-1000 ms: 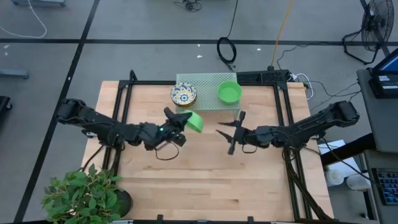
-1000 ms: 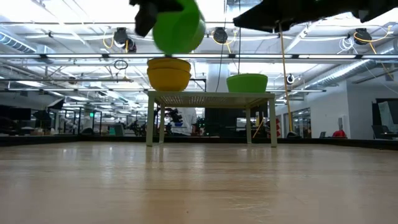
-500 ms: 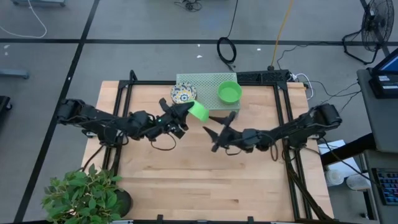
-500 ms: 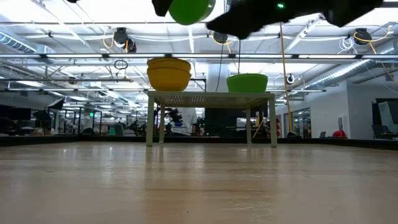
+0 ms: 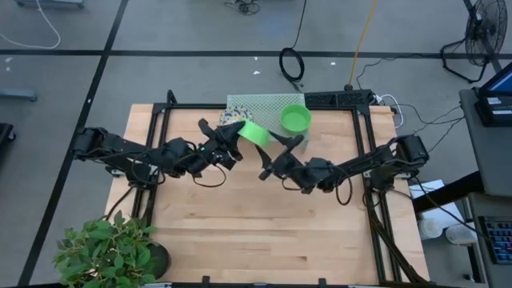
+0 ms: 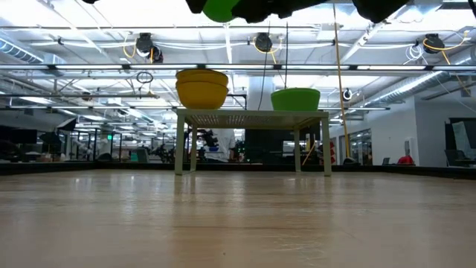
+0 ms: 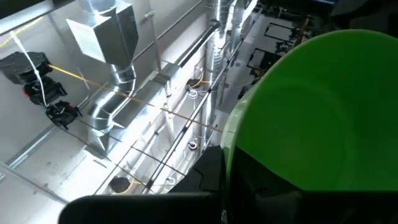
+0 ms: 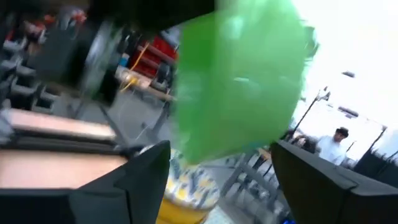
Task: Pick & Place Mini bowls
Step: Stack the green bowl on top of the green bowl on the shelf
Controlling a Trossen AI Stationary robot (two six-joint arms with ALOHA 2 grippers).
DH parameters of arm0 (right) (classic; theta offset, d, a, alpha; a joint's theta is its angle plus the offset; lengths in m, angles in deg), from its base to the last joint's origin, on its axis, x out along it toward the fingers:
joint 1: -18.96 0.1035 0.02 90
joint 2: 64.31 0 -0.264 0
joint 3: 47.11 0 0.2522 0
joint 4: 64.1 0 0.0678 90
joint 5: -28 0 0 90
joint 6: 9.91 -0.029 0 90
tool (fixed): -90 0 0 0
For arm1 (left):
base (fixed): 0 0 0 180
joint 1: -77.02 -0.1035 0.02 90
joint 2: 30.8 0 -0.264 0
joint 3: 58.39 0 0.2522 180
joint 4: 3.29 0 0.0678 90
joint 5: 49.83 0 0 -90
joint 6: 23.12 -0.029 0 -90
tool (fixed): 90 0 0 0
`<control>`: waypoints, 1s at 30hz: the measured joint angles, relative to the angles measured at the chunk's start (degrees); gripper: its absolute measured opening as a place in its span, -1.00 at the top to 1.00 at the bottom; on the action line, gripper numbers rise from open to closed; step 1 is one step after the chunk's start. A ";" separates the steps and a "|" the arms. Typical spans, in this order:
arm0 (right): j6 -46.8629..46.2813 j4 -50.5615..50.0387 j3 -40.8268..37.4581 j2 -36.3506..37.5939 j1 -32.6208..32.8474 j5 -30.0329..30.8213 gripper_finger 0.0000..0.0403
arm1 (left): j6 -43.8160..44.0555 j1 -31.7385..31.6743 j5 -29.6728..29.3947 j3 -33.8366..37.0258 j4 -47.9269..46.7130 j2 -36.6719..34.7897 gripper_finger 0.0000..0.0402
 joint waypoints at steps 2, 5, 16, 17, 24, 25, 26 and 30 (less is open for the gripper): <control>1.57 1.94 0.13 0.78 -0.04 -1.03 -0.31 | 0.22 0.00 -0.65 0.00 -0.88 0.00 0.98; 2.41 3.94 0.28 1.55 0.14 -2.06 -0.27 | 1.27 -0.10 -0.76 0.30 -2.03 0.51 0.96; 2.41 2.52 0.26 1.63 -0.07 4.25 -0.16 | 1.00 -0.02 -0.31 0.17 -1.51 0.24 0.95; 2.44 2.52 0.26 1.63 -0.07 4.56 -0.14 | 0.92 -0.03 -0.36 0.17 -1.49 0.24 0.96; 6.00 3.88 0.22 1.60 -0.15 5.14 0.19 | 5.38 -0.42 -0.28 0.17 -1.39 0.24 0.89; 6.51 4.10 0.22 1.60 -0.15 5.43 0.26 | 6.32 -0.40 -0.30 0.17 -1.40 0.24 0.88; 6.93 4.36 0.22 1.63 -0.13 5.73 0.34 | 7.22 -0.39 -0.37 0.17 -1.41 0.24 0.88; 8.50 4.85 0.22 1.67 -0.30 6.71 0.64 | 11.84 -0.48 -1.38 0.17 -2.01 0.24 0.89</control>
